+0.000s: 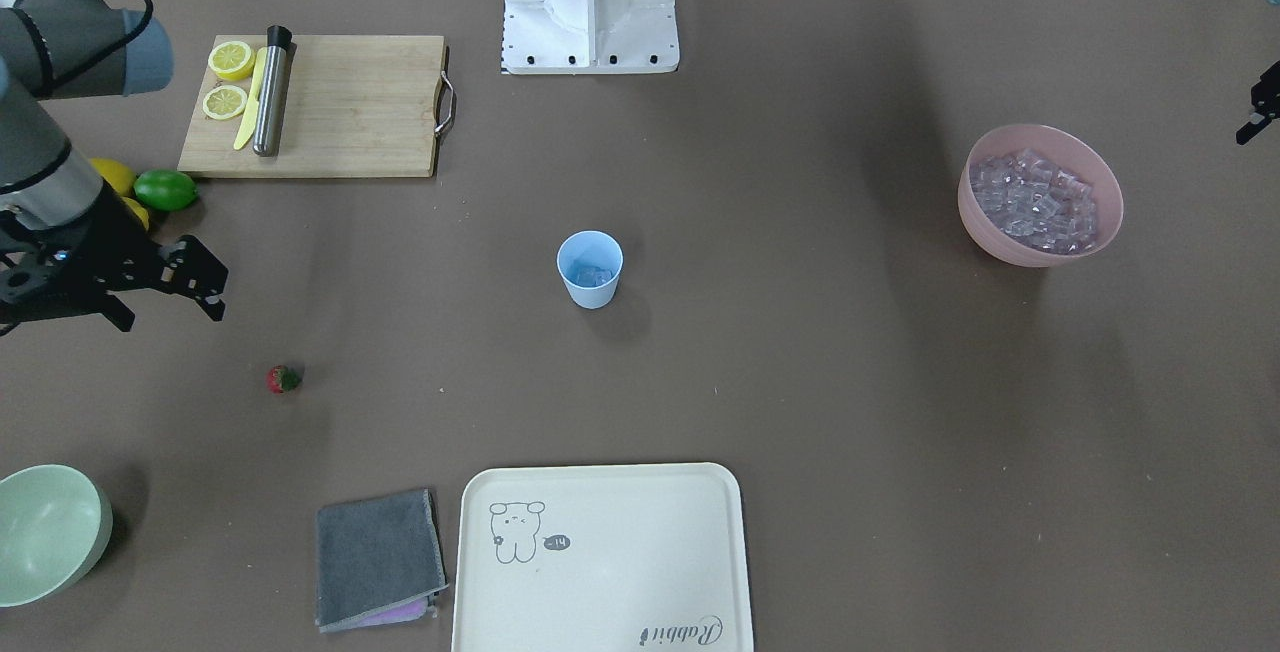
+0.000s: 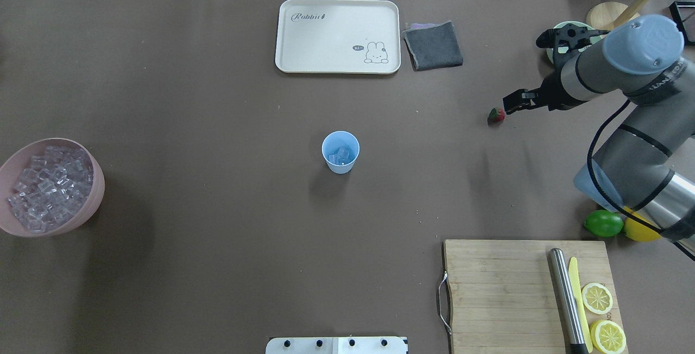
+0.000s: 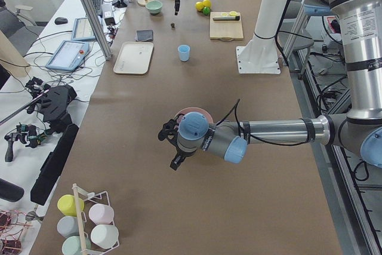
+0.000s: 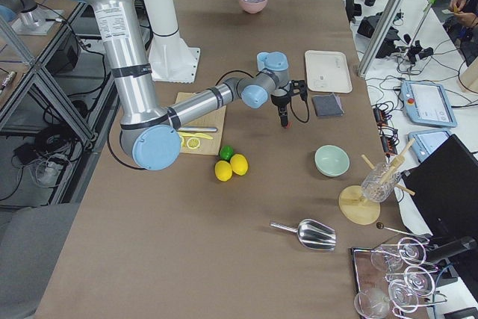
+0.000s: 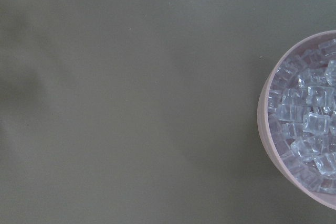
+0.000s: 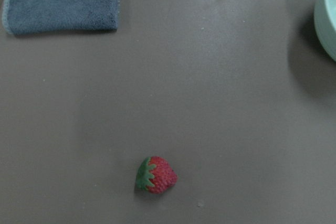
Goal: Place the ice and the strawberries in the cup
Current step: 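Lower the right gripper onto the red strawberry and grasp it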
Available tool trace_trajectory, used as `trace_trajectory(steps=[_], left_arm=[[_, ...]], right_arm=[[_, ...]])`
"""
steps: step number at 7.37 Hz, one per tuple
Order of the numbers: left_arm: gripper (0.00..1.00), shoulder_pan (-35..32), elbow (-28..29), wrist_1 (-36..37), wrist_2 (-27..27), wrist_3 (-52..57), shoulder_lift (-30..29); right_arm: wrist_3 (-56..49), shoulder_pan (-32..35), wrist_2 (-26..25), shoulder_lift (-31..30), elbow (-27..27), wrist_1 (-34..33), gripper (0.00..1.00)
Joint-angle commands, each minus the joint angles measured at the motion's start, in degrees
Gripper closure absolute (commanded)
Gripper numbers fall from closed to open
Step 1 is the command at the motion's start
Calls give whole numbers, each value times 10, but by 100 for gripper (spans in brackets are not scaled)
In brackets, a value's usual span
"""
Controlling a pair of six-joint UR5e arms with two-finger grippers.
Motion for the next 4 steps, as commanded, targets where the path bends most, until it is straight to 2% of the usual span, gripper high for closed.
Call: trace_trajectory(steps=[1, 3, 4], left_arm=[[1, 0, 2, 0, 0, 0, -1], [1, 1, 11, 0, 0, 0, -7], [1, 1, 13, -1, 0, 0, -8]], right_arm=[[12, -20, -26, 22, -31, 1, 1], [19, -23, -30, 42, -56, 5, 1], [35, -24, -33, 46, -85, 54, 1]])
